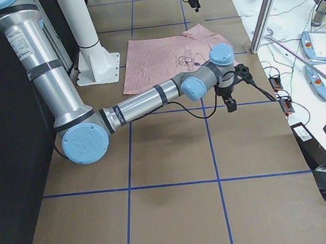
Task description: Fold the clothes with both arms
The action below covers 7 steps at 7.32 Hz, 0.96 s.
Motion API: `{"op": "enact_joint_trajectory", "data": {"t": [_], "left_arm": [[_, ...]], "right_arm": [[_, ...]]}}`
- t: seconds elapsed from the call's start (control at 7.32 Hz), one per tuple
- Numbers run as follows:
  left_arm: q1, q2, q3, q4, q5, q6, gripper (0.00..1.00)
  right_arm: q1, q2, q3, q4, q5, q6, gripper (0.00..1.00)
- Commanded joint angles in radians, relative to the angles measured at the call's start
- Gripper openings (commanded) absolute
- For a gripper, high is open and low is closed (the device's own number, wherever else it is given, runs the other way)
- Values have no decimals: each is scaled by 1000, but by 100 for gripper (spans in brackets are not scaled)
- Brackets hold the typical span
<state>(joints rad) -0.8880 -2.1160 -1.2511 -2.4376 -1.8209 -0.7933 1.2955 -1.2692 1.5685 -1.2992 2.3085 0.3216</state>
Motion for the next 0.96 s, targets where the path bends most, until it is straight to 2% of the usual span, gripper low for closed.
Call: {"op": "enact_joint_trajectory", "data": {"t": [0.0, 0.27, 0.82], "left_arm": [[27, -38, 140, -93, 52, -42, 61], [66, -32, 148, -98, 92, -73, 56], [64, 1, 139, -120, 89, -67, 53]], "right_arm": [[1, -3, 1, 1, -1, 2, 100], [1, -1, 1, 1, -4, 2, 100], [1, -3, 2, 1, -4, 2, 100]]}}
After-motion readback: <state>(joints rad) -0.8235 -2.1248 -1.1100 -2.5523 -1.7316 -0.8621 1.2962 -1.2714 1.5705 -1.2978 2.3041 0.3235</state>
